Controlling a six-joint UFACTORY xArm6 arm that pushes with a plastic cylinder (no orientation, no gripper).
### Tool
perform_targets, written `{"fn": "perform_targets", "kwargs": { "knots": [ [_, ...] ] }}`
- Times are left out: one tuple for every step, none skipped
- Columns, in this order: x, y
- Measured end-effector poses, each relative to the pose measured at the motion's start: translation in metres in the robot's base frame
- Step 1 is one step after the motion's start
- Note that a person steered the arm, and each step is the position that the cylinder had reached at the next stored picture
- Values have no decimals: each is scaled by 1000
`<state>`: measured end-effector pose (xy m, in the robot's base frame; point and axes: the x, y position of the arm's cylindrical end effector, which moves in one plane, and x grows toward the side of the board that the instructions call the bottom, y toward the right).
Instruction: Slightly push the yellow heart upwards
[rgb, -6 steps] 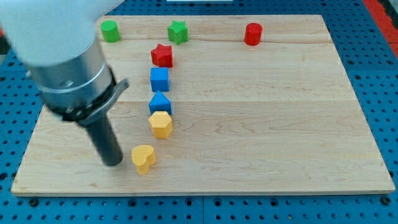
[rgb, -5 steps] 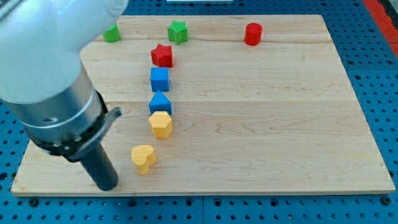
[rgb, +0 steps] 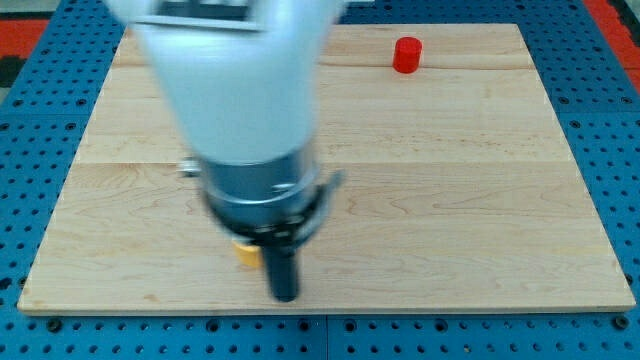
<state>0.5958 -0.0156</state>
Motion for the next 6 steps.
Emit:
{"fn": "perform_targets", "kwargs": {
  "knots": [
    [-27, 52],
    [-27, 52],
    [-27, 52],
    [-32, 73],
    [-32, 119],
    [-39, 146]
  ]
}}
